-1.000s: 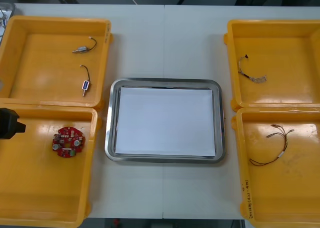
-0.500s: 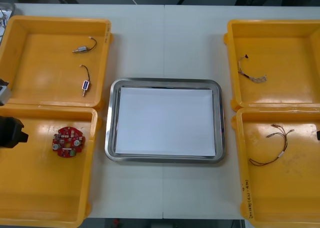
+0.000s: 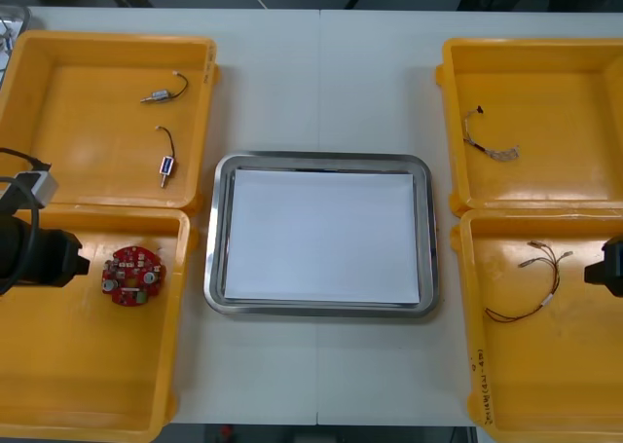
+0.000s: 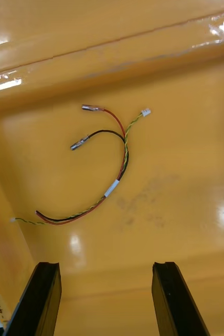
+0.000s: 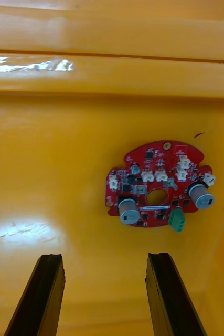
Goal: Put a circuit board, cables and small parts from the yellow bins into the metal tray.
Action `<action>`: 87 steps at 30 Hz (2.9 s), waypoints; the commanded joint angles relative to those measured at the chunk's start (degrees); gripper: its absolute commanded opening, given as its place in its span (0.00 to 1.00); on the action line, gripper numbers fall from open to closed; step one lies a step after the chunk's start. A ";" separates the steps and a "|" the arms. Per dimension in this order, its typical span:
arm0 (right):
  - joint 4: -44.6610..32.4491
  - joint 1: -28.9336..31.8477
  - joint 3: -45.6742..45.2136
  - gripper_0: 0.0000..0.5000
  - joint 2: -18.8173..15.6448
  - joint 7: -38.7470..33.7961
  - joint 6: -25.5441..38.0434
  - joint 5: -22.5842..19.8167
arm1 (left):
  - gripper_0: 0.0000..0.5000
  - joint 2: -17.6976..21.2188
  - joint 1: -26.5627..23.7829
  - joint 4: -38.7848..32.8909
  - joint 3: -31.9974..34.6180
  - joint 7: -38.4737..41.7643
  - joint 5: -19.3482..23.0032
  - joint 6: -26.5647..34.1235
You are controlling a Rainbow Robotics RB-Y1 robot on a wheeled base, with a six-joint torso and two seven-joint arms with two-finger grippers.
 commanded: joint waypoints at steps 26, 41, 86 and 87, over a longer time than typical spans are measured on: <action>7.46 1.06 7.42 1.00 5.58 -12.28 -1.88 10.02 | 0.92 -3.63 3.61 2.82 -8.19 3.18 -7.47 -11.08; 11.24 1.06 10.06 1.00 7.16 -14.04 -9.44 14.94 | 0.92 -3.63 4.05 6.95 -9.86 3.10 -8.53 -14.50; 22.67 0.88 13.22 1.00 12.17 -17.03 -19.28 19.07 | 0.00 -3.89 3.70 1.76 -6.78 3.89 -7.74 -10.73; 22.67 0.88 13.22 1.00 12.17 -17.12 -19.28 19.16 | 0.00 -3.98 3.35 1.06 -6.25 3.89 -7.56 -9.50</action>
